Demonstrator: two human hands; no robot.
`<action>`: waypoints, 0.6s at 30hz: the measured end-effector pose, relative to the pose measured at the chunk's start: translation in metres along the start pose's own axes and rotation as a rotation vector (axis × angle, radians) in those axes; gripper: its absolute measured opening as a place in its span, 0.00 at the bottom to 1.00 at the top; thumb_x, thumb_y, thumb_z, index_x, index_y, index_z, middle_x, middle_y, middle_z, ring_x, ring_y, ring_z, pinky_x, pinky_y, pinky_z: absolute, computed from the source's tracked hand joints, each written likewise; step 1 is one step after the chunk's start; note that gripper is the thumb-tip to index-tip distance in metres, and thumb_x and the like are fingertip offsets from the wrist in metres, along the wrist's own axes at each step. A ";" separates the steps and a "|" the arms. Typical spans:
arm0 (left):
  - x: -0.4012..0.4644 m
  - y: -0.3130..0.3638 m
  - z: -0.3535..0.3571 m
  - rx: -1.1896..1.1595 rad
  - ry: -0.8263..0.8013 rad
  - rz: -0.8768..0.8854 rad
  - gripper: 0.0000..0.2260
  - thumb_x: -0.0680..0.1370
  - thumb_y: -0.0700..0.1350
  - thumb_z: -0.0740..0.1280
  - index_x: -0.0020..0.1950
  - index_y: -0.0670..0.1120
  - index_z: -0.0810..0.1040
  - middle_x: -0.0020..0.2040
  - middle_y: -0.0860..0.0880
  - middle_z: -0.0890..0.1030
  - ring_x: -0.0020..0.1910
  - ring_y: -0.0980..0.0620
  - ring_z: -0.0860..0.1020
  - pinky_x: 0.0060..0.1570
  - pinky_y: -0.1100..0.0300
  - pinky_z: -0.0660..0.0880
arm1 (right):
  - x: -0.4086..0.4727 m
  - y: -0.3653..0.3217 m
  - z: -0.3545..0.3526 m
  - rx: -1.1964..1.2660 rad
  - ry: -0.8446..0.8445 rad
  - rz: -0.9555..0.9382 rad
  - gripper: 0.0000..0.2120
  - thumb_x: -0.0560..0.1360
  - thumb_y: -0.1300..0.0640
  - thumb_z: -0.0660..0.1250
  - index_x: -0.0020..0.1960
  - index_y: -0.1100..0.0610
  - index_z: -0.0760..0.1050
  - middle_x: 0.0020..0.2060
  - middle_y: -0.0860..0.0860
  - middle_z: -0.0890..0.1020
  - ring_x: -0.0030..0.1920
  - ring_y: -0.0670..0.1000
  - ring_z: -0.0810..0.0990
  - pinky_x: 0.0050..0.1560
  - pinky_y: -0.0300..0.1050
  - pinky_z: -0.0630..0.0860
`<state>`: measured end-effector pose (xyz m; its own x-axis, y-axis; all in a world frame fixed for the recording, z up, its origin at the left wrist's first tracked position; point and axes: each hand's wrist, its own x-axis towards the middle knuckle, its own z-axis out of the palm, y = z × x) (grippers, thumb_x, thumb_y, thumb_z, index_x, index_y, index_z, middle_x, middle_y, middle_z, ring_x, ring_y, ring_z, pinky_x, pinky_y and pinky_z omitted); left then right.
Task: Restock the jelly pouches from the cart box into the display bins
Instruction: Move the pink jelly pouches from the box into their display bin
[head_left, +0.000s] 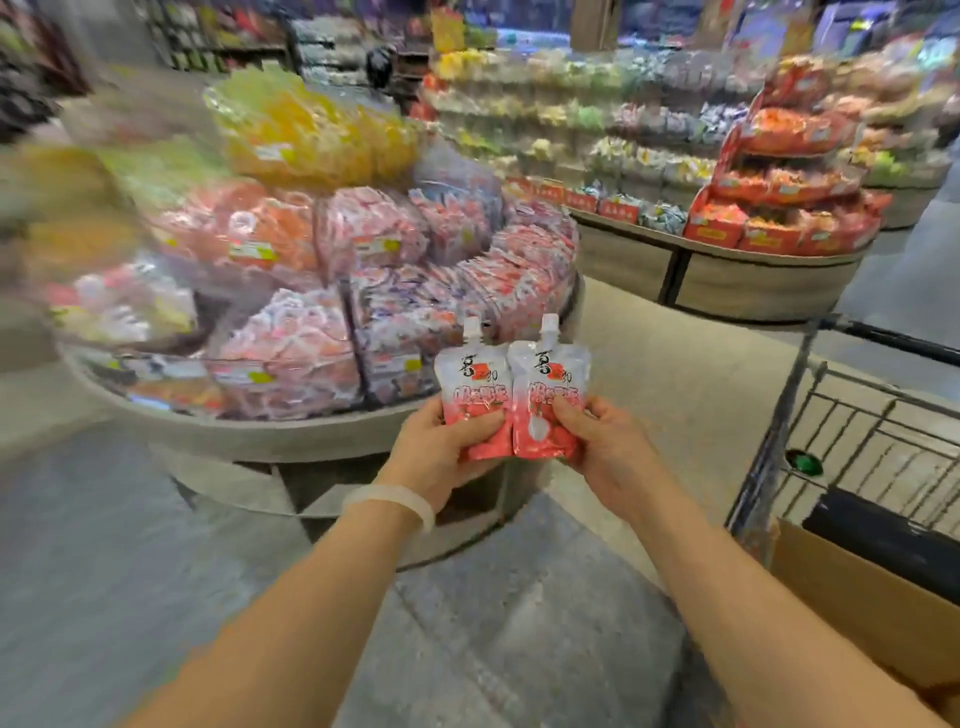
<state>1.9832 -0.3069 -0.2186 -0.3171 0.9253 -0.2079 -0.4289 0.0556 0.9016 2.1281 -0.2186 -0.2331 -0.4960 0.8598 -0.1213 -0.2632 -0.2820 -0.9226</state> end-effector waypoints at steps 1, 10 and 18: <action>-0.011 0.015 -0.029 0.000 0.032 0.018 0.13 0.72 0.33 0.69 0.55 0.44 0.76 0.50 0.45 0.84 0.46 0.48 0.83 0.45 0.54 0.81 | 0.002 0.008 0.032 0.002 -0.035 0.008 0.05 0.76 0.63 0.64 0.51 0.59 0.76 0.36 0.49 0.86 0.35 0.46 0.84 0.38 0.41 0.81; -0.108 0.102 -0.239 -0.007 0.388 0.245 0.12 0.72 0.32 0.68 0.53 0.43 0.77 0.42 0.48 0.85 0.37 0.52 0.83 0.35 0.58 0.80 | 0.005 0.082 0.284 -0.031 -0.370 0.136 0.05 0.76 0.62 0.64 0.51 0.58 0.76 0.43 0.52 0.83 0.42 0.50 0.82 0.52 0.52 0.78; -0.119 0.141 -0.363 -0.057 0.615 0.301 0.11 0.72 0.33 0.69 0.53 0.44 0.77 0.43 0.47 0.84 0.37 0.52 0.83 0.36 0.58 0.80 | 0.045 0.135 0.423 -0.110 -0.566 0.216 0.04 0.77 0.62 0.65 0.47 0.55 0.76 0.36 0.48 0.84 0.33 0.44 0.82 0.34 0.38 0.80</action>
<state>1.6531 -0.5456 -0.2043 -0.8449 0.5150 -0.1444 -0.2854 -0.2056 0.9361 1.7204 -0.3976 -0.2084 -0.8988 0.4203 -0.1245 -0.0359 -0.3535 -0.9347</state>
